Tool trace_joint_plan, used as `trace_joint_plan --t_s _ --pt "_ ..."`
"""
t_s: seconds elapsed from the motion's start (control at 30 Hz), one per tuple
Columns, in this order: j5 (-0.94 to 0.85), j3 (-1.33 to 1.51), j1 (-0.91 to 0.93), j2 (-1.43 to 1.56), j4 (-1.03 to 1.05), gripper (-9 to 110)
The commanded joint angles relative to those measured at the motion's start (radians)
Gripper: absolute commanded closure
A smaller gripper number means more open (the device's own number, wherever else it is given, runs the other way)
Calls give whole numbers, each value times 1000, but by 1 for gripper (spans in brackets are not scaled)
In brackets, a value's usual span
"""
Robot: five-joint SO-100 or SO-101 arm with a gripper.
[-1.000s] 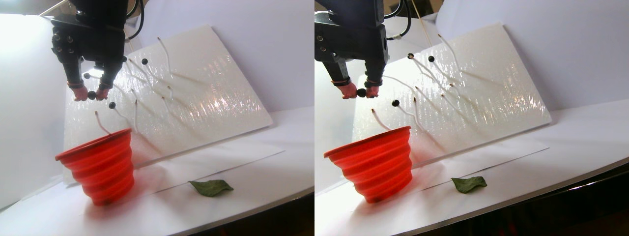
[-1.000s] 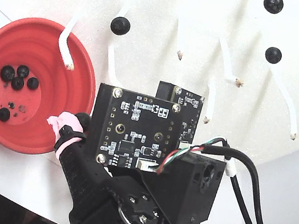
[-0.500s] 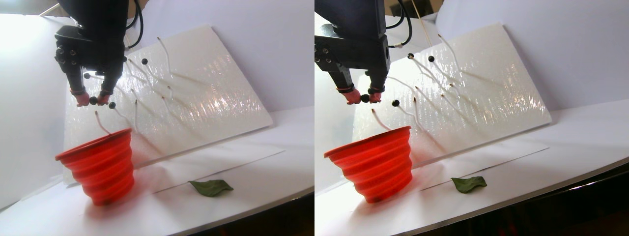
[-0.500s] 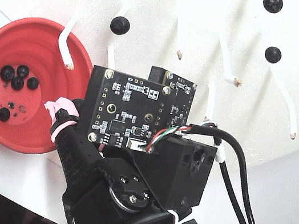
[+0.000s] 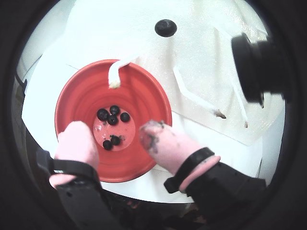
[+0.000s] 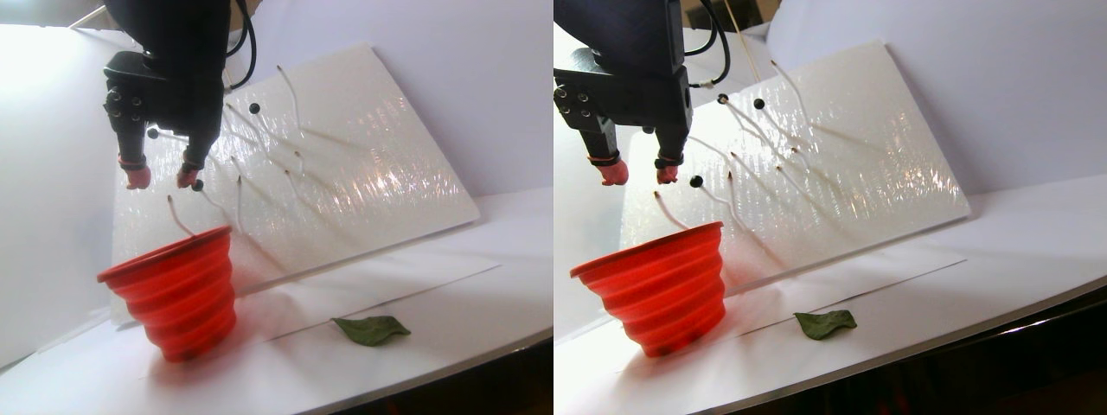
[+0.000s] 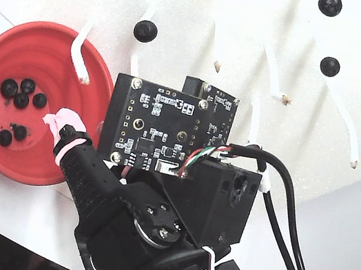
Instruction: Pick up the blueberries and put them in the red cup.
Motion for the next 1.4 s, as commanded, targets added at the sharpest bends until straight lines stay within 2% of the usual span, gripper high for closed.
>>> trace_joint_plan --t_s 0.0,0.8,1.37 --pt "-20 -97 8 15 -32 81" --pt "-86 -78 78 158 -17 84" --pt "-150 -161 71 98 -61 83"
